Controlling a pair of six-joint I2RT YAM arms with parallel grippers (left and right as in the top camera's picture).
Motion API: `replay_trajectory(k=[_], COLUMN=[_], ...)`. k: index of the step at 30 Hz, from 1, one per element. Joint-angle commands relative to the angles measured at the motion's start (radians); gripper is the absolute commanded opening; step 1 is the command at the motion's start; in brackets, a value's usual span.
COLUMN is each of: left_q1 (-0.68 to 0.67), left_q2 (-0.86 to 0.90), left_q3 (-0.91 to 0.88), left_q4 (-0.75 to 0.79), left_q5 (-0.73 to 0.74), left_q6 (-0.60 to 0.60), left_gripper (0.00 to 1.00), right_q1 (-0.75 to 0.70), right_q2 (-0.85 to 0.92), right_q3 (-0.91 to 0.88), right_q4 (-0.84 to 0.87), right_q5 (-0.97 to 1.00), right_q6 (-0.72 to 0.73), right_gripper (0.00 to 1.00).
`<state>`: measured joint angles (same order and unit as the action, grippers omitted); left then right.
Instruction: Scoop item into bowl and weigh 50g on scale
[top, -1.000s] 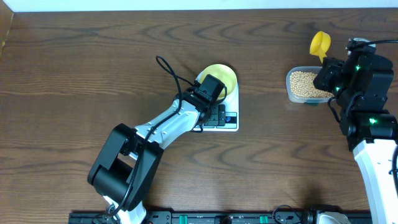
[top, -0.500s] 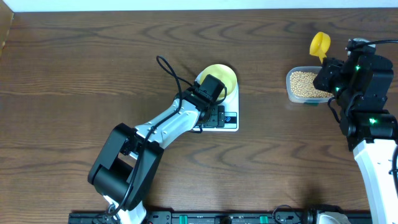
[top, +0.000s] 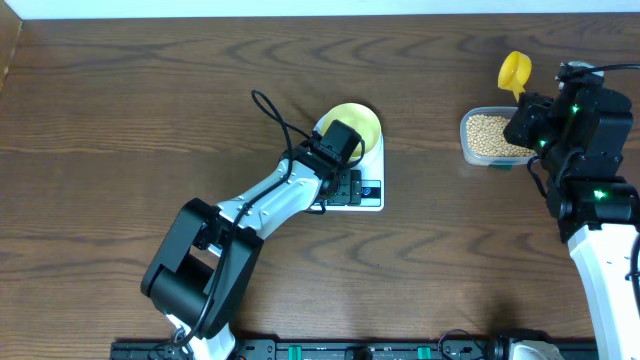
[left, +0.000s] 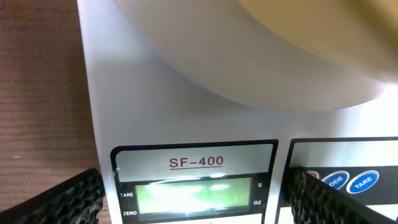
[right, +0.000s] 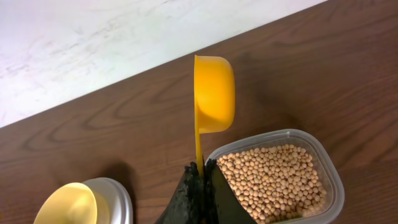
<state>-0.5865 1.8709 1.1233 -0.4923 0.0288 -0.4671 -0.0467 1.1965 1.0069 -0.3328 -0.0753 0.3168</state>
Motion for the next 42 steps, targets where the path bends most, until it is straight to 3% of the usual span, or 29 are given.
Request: replay_trajectory(k=[1,18,29,42], left_q1=[-0.004,-0.004,-0.004,-0.003], left_q2=[0.114,0.153,-0.033,-0.069], left_q3=[-0.073,-0.061,-0.031,-0.029], left_q4=[-0.018,-0.035,-0.049,-0.049], left_q5=[-0.068,-0.092,-0.059,-0.035], left_q6=[0.022,0.022,0.021,0.022], left_gripper=[0.96,0.96,0.96,0.96], right_q1=[-0.004,-0.004,-0.004,-0.004], right_q2=[0.002,0.002,0.002,0.002], right_q3=[0.011,0.011,0.011,0.011], right_q4=[-0.001,0.000,-0.001,-0.001], right_q5=[-0.002,-0.002,-0.002,-0.002], right_q6=[-0.019,-0.019,-0.019,-0.019], right_gripper=[0.01,0.01,0.01,0.01])
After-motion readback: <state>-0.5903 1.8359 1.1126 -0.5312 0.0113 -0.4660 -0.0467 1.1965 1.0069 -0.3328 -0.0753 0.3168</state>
